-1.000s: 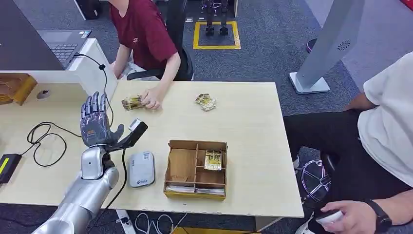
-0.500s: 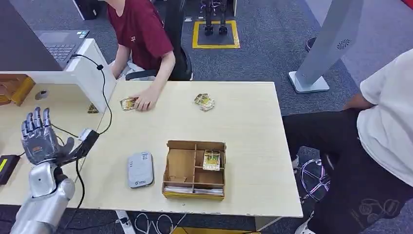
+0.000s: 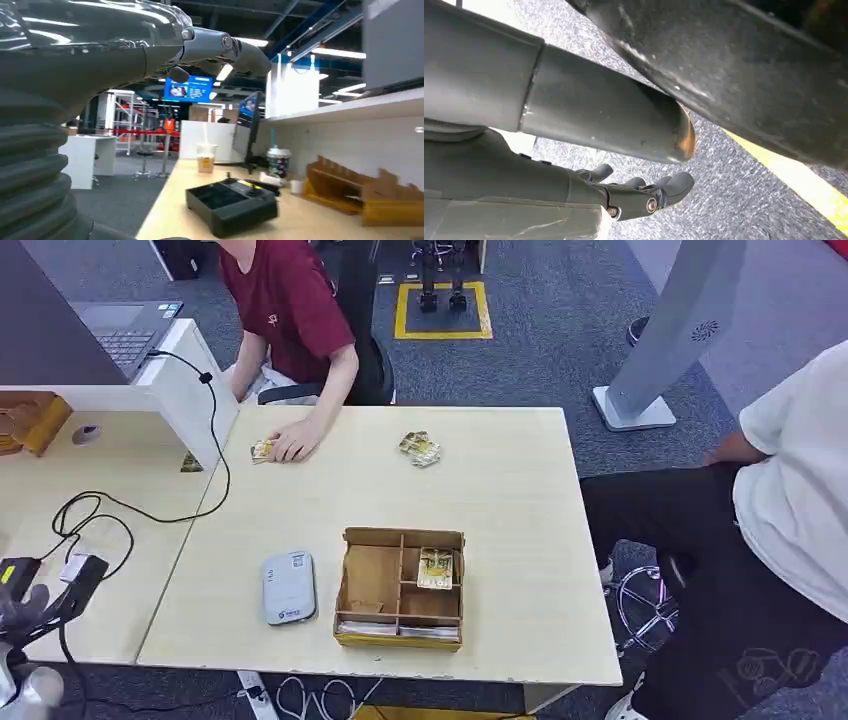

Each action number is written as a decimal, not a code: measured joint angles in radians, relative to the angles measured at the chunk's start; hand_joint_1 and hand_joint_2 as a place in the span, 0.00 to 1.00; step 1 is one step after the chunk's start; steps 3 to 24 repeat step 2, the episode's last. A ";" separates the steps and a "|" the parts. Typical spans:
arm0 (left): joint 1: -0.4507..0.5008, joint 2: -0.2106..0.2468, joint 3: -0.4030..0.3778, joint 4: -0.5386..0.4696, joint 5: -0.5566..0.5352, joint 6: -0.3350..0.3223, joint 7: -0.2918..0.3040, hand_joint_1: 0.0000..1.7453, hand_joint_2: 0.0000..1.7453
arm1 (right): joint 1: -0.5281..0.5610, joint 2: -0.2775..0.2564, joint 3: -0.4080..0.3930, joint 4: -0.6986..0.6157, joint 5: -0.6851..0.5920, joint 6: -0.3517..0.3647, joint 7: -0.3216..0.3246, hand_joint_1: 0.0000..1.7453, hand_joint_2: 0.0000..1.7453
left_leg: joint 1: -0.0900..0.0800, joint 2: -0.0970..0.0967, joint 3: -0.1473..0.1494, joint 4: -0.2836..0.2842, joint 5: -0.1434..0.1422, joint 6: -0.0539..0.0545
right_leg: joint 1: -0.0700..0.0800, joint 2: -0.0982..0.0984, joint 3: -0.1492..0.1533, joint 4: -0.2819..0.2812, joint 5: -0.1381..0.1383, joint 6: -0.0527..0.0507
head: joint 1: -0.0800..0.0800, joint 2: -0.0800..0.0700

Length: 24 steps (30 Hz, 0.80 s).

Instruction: Pass the card to the sensor for recognition and then transmit it.

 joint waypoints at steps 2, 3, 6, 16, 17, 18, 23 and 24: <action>0.018 0.008 0.018 0.000 0.002 0.000 0.000 0.00 1.00 | 0.001 0.000 -0.002 0.000 0.000 0.000 0.000 0.00 0.00 | 0.000 0.000 0.000 0.000 0.000 0.000 | 0.000 0.000 0.000 0.000 0.000 0.000 | 0.000 0.000; 0.018 0.008 0.018 0.000 0.002 0.000 0.000 0.00 1.00 | 0.001 0.000 -0.002 0.000 0.000 0.000 0.000 0.00 0.00 | 0.000 0.000 0.000 0.000 0.000 0.000 | 0.000 0.000 0.000 0.000 0.000 0.000 | 0.000 0.000; 0.018 0.008 0.018 0.000 0.002 0.000 0.000 0.00 1.00 | 0.001 0.000 -0.002 0.000 0.000 0.000 0.000 0.00 0.00 | 0.000 0.000 0.000 0.000 0.000 0.000 | 0.000 0.000 0.000 0.000 0.000 0.000 | 0.000 0.000; 0.018 0.008 0.018 0.000 0.002 0.000 0.000 0.00 1.00 | 0.001 0.000 -0.002 0.000 0.000 0.000 0.000 0.00 0.00 | 0.000 0.000 0.000 0.000 0.000 0.000 | 0.000 0.000 0.000 0.000 0.000 0.000 | 0.000 0.000; 0.018 0.008 0.018 0.000 0.002 0.000 0.000 0.00 1.00 | 0.001 0.000 -0.002 0.000 0.000 0.000 0.000 0.00 0.00 | 0.000 0.000 0.000 0.000 0.000 0.000 | 0.000 0.000 0.000 0.000 0.000 0.000 | 0.000 0.000; 0.018 0.008 0.018 0.000 0.002 0.000 0.000 0.00 1.00 | 0.001 0.000 -0.002 0.000 0.000 0.000 0.000 0.00 0.00 | 0.000 0.000 0.000 0.000 0.000 0.000 | 0.000 0.000 0.000 0.000 0.000 0.000 | 0.000 0.000; 0.018 0.008 0.018 0.000 0.002 0.000 0.000 0.00 1.00 | 0.001 0.000 -0.002 0.000 0.000 0.000 0.000 0.00 0.00 | 0.000 0.000 0.000 0.000 0.000 0.000 | 0.000 0.000 0.000 0.000 0.000 0.000 | 0.000 0.000; 0.018 0.008 0.018 0.000 0.002 0.000 0.000 0.00 1.00 | 0.001 0.000 -0.002 0.000 0.000 0.000 0.000 0.00 0.00 | 0.000 0.000 0.000 0.000 0.000 0.000 | 0.000 0.000 0.000 0.000 0.000 0.000 | 0.000 0.000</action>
